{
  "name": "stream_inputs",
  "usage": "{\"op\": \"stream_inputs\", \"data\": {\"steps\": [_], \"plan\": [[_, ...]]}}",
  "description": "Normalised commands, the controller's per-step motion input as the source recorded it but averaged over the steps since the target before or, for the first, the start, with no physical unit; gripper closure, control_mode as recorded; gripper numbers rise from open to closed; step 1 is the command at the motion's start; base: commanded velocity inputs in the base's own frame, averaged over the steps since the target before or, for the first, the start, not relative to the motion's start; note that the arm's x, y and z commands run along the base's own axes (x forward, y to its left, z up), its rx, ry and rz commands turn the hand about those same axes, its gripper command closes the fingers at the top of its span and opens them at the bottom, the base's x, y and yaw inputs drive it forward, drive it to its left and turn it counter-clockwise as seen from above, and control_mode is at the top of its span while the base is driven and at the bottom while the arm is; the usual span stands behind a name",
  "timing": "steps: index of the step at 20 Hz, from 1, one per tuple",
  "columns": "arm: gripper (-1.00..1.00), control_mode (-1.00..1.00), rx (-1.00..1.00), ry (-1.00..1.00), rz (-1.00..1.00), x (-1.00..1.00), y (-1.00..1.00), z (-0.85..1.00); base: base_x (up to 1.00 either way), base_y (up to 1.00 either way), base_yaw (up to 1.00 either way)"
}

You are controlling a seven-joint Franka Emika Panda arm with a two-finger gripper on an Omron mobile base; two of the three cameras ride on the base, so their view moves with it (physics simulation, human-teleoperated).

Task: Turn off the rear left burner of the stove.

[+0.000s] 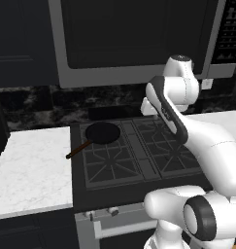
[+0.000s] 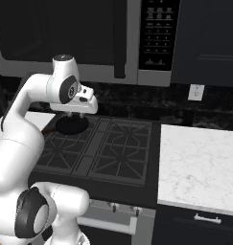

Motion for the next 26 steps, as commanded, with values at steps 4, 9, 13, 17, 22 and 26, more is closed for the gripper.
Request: {"op": "stream_inputs", "data": {"steps": [4,9,13,17,22,26], "plan": [[-1.0,-1.0,-0.03,-0.05,0.0,-0.1,0.02,0.0,0.0,0.0,0.0],[-1.0,-1.0,-0.07,-0.08,0.02,-0.42,0.16,-0.03,0.0,0.0,0.0],[-1.0,-1.0,-0.04,-0.02,0.01,-0.23,0.12,-0.01,0.0,0.0,0.0],[-1.0,-1.0,-0.01,-0.03,0.0,-0.12,0.02,0.0,0.0,0.0,0.0],[-1.0,-1.0,0.0,0.0,0.0,-0.03,0.04,0.0,0.0,0.0,0.0],[-1.0,-1.0,-0.06,0.0,0.07,-0.14,0.35,-0.01,0.0,0.0,0.0]]}}
